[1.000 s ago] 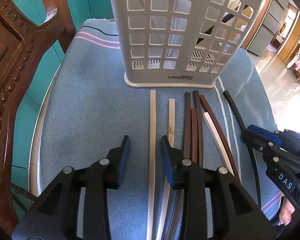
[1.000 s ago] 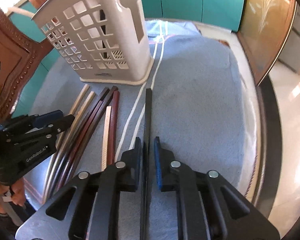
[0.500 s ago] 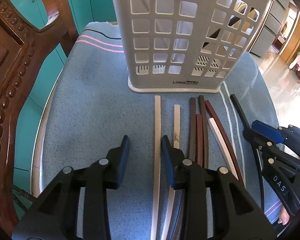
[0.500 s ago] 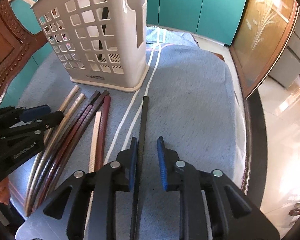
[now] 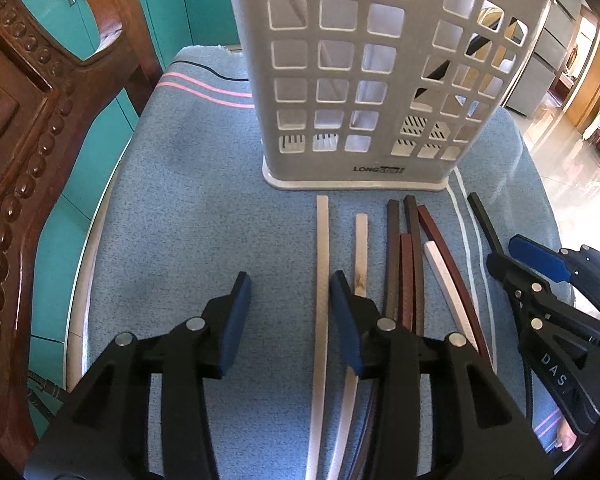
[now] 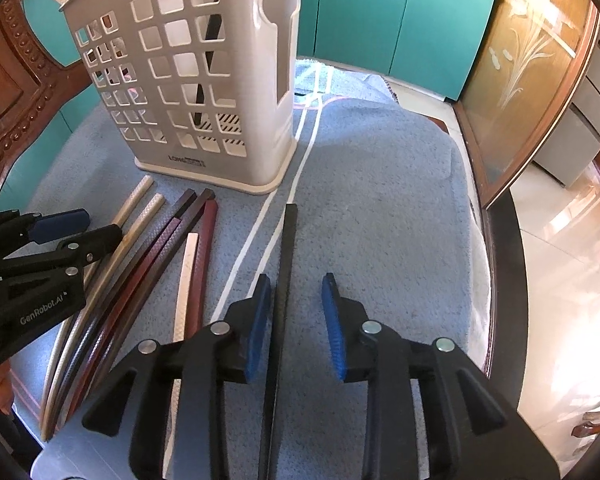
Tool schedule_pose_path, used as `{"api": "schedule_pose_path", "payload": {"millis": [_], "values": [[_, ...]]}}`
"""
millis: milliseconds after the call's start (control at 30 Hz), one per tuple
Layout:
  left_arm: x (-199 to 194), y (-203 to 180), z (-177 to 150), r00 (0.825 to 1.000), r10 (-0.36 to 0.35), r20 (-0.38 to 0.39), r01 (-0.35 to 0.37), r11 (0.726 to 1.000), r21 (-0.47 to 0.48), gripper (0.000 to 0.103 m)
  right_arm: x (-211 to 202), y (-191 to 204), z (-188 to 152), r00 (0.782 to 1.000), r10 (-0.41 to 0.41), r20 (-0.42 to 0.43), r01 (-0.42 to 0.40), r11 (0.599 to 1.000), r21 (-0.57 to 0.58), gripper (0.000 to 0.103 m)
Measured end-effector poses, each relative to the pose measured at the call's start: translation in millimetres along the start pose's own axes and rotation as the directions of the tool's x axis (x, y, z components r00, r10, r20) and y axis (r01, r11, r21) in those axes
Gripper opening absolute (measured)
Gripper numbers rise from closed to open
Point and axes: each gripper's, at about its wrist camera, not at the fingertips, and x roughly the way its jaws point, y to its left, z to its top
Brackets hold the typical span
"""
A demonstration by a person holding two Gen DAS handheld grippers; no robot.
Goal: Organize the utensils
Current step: 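Close the left tool on a light chopstick while the right tool closes on a black chopstick, then raise both chopsticks over the white holder and open both tools to release them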
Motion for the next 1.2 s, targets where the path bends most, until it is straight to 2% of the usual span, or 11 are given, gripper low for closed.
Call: {"api": "schedule_pose_path", "payload": {"millis": [300,400,467,600,733,867,933,1033,1133,1200], "values": [[0,-2,0,1.0,0.005,0.002,-0.006,1.0,0.009,0.043,3,2,2,1.0,0.004,0.006,-0.004,1.0,-0.004,0.028],[0,-5,1,1.0,-0.01,0.002,0.01,1.0,0.021,0.034,1,2,2,1.0,0.023,0.006,-0.023,1.0,0.003,0.014],[1,-6,2,1.0,-0.019,0.004,0.018,0.999,0.035,0.025,0,3,3,0.999,0.032,0.008,-0.032,0.999,0.004,0.009],[0,-10,2,1.0,-0.019,0.006,0.019,0.999,0.044,0.01,-2,2,2,0.999,0.039,0.012,-0.039,0.999,0.009,0.008],[-4,-8,3,1.0,-0.007,0.029,0.006,0.999,0.033,0.007,-7,-2,4,0.998,0.064,0.022,-0.064,0.997,0.029,0.007],[-28,-6,8,0.993,-0.004,0.119,0.003,1.0,0.009,0.007,-27,-5,7,0.995,0.071,0.075,-0.073,0.997,0.028,0.006],[-45,-5,9,0.984,-0.003,0.178,0.001,1.0,0.01,0.007,-44,-8,8,0.989,0.081,0.121,-0.084,0.996,0.025,0.006],[-80,-8,6,0.955,-0.018,0.297,0.01,1.0,0.029,0.007,-75,-14,7,0.976,0.109,0.188,-0.115,0.993,0.02,0.006],[-117,-9,1,0.912,-0.031,0.409,0.014,0.999,0.045,0.007,-112,-23,6,0.952,0.145,0.268,-0.154,0.988,0.012,0.006],[-145,-9,0,0.875,-0.037,0.482,0.017,0.999,0.045,0.007,-134,-28,5,0.933,0.164,0.319,-0.175,0.985,0.005,0.006]]}}
